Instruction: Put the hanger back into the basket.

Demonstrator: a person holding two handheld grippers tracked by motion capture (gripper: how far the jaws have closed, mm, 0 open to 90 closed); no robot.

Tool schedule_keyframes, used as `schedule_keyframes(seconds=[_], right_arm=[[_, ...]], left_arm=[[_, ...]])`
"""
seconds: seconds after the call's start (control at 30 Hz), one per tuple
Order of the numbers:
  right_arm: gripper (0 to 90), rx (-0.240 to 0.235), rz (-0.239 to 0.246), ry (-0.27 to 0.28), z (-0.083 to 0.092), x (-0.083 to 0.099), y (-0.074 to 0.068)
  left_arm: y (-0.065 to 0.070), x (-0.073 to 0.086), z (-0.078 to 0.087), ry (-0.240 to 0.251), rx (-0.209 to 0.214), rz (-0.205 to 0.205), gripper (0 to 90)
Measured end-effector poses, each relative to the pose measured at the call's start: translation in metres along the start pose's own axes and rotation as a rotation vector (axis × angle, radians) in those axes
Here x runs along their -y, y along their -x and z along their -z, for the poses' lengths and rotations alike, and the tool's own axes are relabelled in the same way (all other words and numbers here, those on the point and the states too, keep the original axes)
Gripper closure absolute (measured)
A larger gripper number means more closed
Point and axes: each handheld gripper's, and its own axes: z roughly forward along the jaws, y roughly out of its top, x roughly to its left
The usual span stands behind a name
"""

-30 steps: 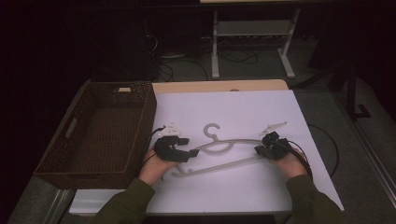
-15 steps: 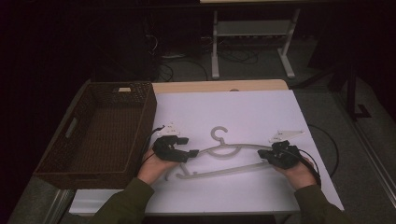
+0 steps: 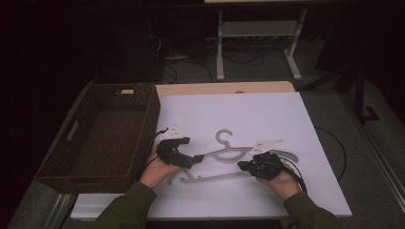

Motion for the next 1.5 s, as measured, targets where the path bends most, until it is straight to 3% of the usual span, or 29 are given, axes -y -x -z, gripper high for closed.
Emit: schedule_keyframes(seconds=[0.37, 0.7, 0.87, 0.97, 1.03, 1.27, 1.5], right_arm=[[89.5, -0.024, 0.022, -0.043, -0.012, 0.004, -0.005], [89.5, 0.003, 0.058, -0.085, -0.020, 0.005, -0.007], [89.6, -0.002, 0.047, -0.108, -0.022, 0.007, -0.006], [89.6, -0.004, 0.043, -0.108, -0.022, 0.007, -0.006], [89.6, -0.005, 0.039, -0.107, -0.022, 0.007, -0.006], [89.7, -0.006, 0.039, -0.108, -0.023, 0.007, -0.006], [89.7, -0.009, 0.038, -0.104, -0.023, 0.008, -0.005]], left_arm=[[-0.002, 0.000, -0.001, 0.009, -0.014, 0.011, 0.0], [-0.004, 0.001, -0.002, -0.005, -0.012, 0.025, 0.0], [-0.004, 0.001, -0.003, -0.007, -0.010, 0.025, 0.0], [-0.004, 0.000, -0.004, -0.016, -0.005, 0.013, 0.9], [-0.004, -0.001, -0.005, -0.028, -0.003, -0.007, 8.3], [-0.003, -0.009, -0.019, -0.081, 0.021, -0.046, 17.3], [0.001, -0.009, -0.039, -0.191, 0.032, -0.132, 30.7]])
